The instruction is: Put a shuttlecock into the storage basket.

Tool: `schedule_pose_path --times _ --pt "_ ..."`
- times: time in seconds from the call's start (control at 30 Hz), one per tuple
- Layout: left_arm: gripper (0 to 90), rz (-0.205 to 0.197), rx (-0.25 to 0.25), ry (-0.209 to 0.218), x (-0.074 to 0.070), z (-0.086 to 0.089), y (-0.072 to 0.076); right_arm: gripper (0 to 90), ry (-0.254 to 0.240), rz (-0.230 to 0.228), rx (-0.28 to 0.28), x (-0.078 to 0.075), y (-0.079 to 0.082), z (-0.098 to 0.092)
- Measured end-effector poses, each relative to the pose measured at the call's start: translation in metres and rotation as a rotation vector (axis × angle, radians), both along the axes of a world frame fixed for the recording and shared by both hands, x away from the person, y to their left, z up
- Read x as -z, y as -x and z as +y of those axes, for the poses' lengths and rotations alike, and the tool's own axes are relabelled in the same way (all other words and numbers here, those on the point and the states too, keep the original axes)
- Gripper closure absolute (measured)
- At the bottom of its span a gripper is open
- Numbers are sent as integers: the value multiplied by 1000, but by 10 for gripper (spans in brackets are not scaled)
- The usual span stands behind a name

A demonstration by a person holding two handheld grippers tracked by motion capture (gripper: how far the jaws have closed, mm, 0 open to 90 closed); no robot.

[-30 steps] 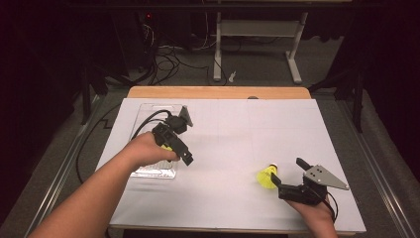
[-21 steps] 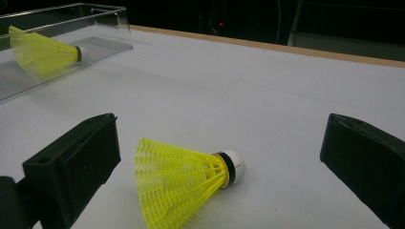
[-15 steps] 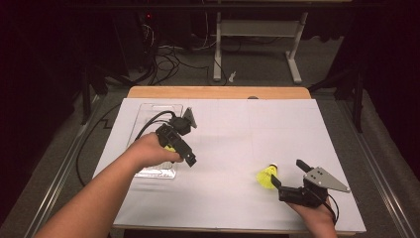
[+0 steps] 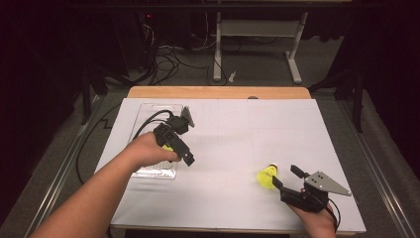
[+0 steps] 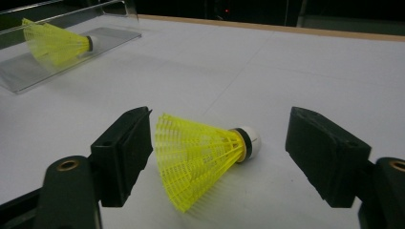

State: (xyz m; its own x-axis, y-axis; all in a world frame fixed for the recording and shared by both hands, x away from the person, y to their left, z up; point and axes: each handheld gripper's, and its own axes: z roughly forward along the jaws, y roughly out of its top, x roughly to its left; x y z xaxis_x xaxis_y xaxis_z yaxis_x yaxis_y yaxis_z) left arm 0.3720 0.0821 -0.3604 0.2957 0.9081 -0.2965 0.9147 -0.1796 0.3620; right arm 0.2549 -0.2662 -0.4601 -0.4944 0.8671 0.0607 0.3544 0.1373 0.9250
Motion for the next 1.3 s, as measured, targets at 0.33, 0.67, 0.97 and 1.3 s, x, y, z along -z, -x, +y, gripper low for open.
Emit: schedule_pose_path --times 0.33,0.67,0.97,1.3 --pt "9 -2 -1 3 0 0 0 443 -2 47 -42 6 0 4" --pt "9 -4 0 -2 0 2 0 561 25 112 -28 11 -2 8" --pt "9 -5 -3 3 -2 3 1 577 64 159 -9 15 -5 14" --pt "9 -4 -4 9 -2 2 1 630 85 173 21 16 -7 16"
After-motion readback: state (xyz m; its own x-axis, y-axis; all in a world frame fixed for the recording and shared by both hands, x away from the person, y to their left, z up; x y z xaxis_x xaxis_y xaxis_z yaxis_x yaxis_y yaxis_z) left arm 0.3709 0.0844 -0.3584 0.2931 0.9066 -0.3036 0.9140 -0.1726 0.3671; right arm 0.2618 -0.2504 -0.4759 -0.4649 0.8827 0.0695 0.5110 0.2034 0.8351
